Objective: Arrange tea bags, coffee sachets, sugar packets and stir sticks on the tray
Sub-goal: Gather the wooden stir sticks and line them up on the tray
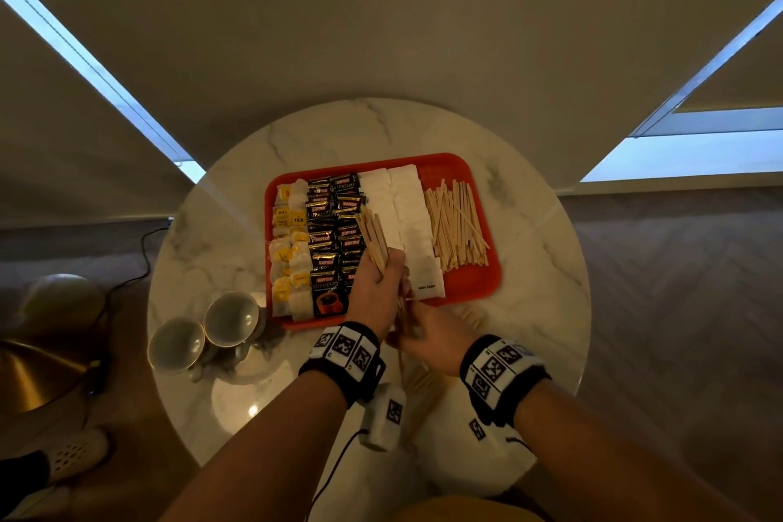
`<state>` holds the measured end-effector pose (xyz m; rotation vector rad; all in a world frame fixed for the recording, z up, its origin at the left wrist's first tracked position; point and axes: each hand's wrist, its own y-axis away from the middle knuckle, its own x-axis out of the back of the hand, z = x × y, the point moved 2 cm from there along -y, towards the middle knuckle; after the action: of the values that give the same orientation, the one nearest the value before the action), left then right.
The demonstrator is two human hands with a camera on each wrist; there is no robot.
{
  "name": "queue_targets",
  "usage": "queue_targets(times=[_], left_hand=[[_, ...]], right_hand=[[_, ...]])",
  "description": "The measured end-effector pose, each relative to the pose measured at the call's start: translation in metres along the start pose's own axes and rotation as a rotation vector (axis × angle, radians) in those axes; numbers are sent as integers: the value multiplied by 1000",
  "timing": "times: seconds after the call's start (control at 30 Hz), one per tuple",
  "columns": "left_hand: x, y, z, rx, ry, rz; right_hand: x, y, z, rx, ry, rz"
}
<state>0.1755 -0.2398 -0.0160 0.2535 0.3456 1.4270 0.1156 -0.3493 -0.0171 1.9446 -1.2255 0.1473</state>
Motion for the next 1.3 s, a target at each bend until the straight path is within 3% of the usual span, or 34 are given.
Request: queue_targets(times=[0.2,0.37,0.6,0.83,0.93,1.03,1.17,1.3], left_hand=[[-7,8,9,32,107,8],[-2,2,19,-85,60,51],[2,-4,35,-153,143,139],[31,-10,57,-268,83,271],[50,-16,53,-225,19,313],[46,-8,36,-81,-108,204],[25,4,9,76,-46,12],[18,7,-9,98,-94,-121]], right_hand=[[-2,-1,-4,-5,-61,12],[-7,-4,2,-7,51,-9],[-5,-6,6,-2,-92,46],[-4,-7,23,-38,-30,32],[4,-6,28,-65,-50,125],[19,-9,22,-59,-177,213],[40,-10,-3,35,-261,259],[53,-12,-16,63,-320,322]])
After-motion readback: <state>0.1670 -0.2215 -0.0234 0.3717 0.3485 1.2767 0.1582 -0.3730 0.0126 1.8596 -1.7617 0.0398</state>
